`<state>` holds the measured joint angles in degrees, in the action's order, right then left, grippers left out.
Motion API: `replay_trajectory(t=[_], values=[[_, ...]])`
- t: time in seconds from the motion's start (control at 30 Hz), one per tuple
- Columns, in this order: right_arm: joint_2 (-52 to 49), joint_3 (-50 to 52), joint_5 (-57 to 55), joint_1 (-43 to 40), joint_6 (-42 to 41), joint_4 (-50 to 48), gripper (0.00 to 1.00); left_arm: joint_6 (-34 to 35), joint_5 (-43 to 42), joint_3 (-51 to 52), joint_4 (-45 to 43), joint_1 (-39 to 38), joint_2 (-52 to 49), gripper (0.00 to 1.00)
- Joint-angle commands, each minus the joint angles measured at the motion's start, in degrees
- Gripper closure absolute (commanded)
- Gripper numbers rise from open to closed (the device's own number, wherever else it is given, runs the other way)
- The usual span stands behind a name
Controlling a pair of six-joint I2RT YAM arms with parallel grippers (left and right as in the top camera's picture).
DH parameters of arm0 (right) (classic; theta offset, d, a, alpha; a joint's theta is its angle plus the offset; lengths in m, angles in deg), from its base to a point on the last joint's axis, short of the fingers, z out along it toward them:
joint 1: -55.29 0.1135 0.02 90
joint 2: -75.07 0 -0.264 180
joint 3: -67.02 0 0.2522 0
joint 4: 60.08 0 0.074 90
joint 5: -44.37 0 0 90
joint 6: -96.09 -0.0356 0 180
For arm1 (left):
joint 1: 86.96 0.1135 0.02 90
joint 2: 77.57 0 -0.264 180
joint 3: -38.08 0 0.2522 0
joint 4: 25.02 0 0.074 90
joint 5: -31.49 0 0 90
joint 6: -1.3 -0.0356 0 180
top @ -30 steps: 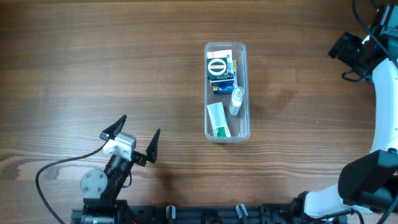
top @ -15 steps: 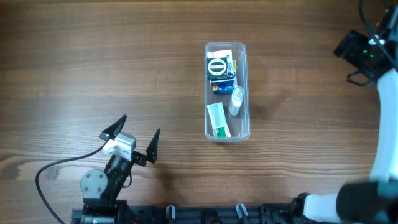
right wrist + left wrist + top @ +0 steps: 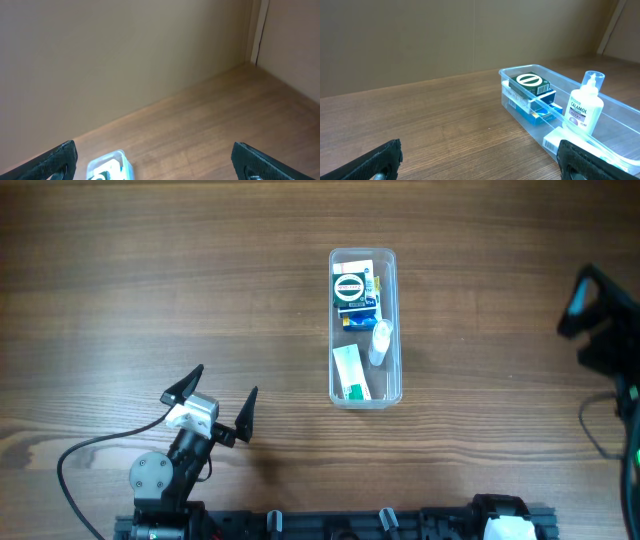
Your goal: Pack container
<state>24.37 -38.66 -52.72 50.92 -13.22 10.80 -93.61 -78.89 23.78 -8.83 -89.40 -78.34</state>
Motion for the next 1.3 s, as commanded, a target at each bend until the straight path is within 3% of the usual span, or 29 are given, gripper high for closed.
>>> replay_trajectory(t=[0.0,0.1,0.23,0.4,0.63,0.73,1.07,1.27], values=[[4.5,-0.2,0.3,0.3,-0.3,1.2,0.00,-0.5,0.7,0.2,0.2,0.5,0.6,0.00],[7.3,-0.2,0.2,0.3,-0.2,4.8,0.00,-0.5,0.7,0.2,0.2,0.5,0.6,0.00],[10.6,4.9,-0.1,0.3,-2.2,2.0,0.00,-0.5,0.7,0.2,0.2,0.5,0.6,0.00],[18.4,25.3,9.2,0.7,0.2,-14.4,0.00,-0.5,0.7,0.2,0.2,0.5,0.6,0.00],[36.0,62.8,16.0,3.6,0.6,-45.6,0.00,-0.5,0.7,0.2,0.2,0.5,0.6,0.00],[41.1,70.4,16.0,4.6,0.7,-50.6,0.00,-0.5,0.7,0.2,0.2,0.5,0.6,0.00],[44.3,77.1,14.1,4.8,2.2,-52.0,0.00,-0.5,0.7,0.2,0.2,0.5,0.6,0.00],[45.2,82.1,14.5,4.9,4.4,-61.4,0.00,-0.5,0.7,0.2,0.2,0.5,0.6,0.00]])
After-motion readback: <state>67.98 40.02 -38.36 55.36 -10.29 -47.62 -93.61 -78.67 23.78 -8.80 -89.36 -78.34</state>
